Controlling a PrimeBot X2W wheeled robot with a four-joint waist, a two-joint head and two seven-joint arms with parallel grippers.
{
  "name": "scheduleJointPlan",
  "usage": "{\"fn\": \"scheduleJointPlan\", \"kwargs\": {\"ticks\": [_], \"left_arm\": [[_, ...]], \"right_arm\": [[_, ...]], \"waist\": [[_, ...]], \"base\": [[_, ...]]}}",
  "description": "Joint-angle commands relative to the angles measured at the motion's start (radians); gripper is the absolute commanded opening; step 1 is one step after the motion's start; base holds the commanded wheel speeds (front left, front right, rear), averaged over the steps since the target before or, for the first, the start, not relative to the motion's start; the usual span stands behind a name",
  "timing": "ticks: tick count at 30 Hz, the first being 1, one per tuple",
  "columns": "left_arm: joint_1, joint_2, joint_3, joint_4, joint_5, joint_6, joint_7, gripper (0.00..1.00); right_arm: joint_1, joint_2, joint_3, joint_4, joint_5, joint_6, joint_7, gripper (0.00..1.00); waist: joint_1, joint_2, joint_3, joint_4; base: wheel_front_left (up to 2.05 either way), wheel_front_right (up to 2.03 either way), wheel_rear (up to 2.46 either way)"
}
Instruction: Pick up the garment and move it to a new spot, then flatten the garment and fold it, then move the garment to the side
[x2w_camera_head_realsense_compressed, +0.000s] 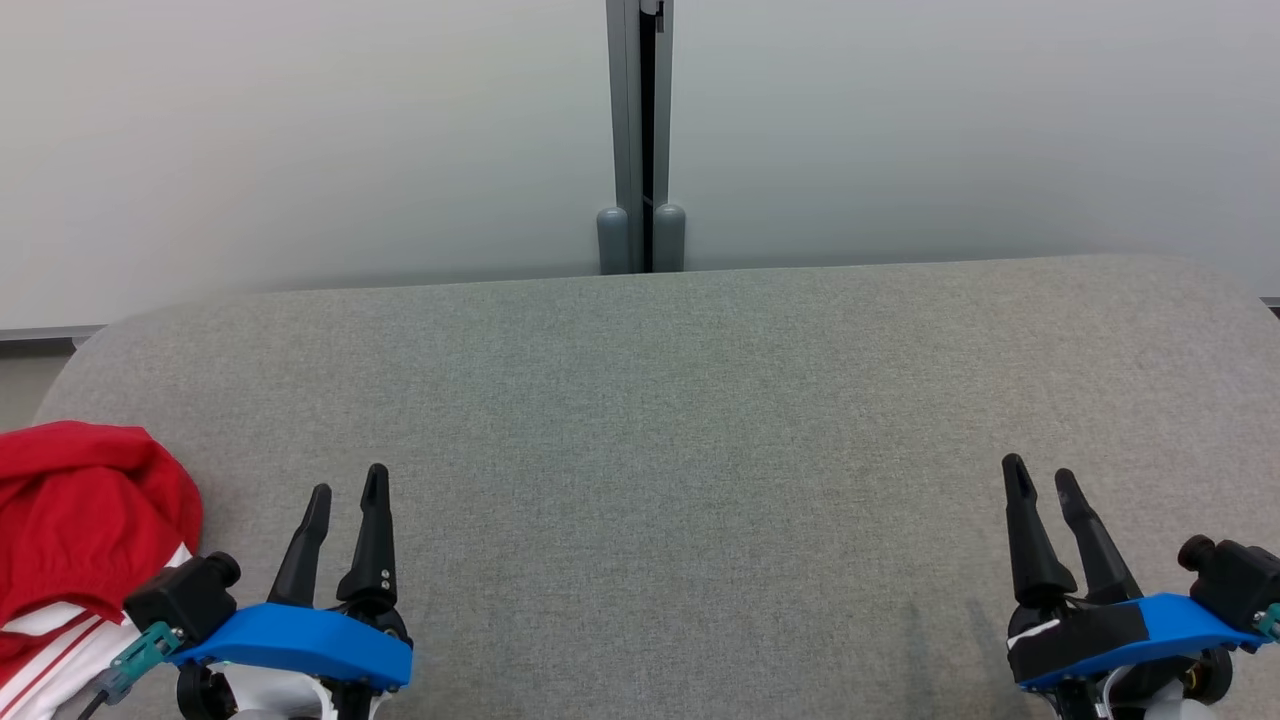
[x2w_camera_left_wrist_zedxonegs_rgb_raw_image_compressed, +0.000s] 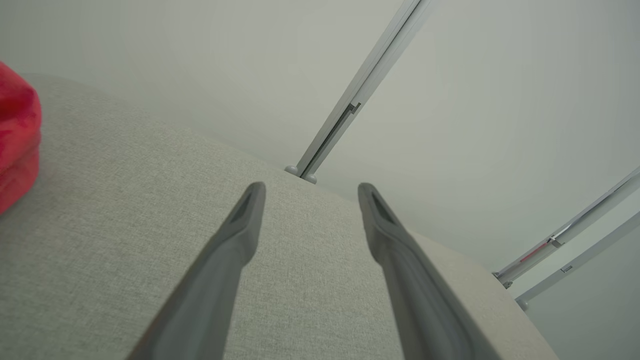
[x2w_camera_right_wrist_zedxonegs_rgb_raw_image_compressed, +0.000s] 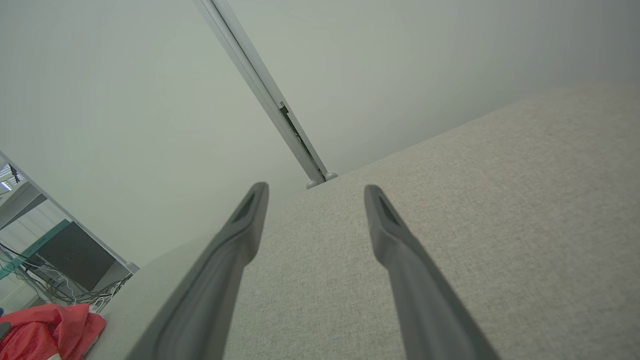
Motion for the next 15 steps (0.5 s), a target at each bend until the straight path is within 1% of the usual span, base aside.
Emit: {"fn": "scheduleJointPlan", "kwargs": {"ticks": [1,15], "left_arm": [[-0.021,0.011,-0.010,-0.003,0.031,-0.002,-0.010,1.00],[-0.026,0.019,-0.039,0.030,0.169,0.000,-0.047,1.00]], "right_arm": [[0.001,-0.008,0.004,-0.016,-0.032,0.003,-0.012,1.00],[0.003,-0.013,0.023,-0.007,-0.167,0.003,-0.023,1.00]], "waist": [[-0.0001,0.0000,-0.001,0.000],[-0.0001,0.0000,-0.005,0.000]], "base": [[0.00,0.00,0.00],[0.00,0.00,0.00]]}}
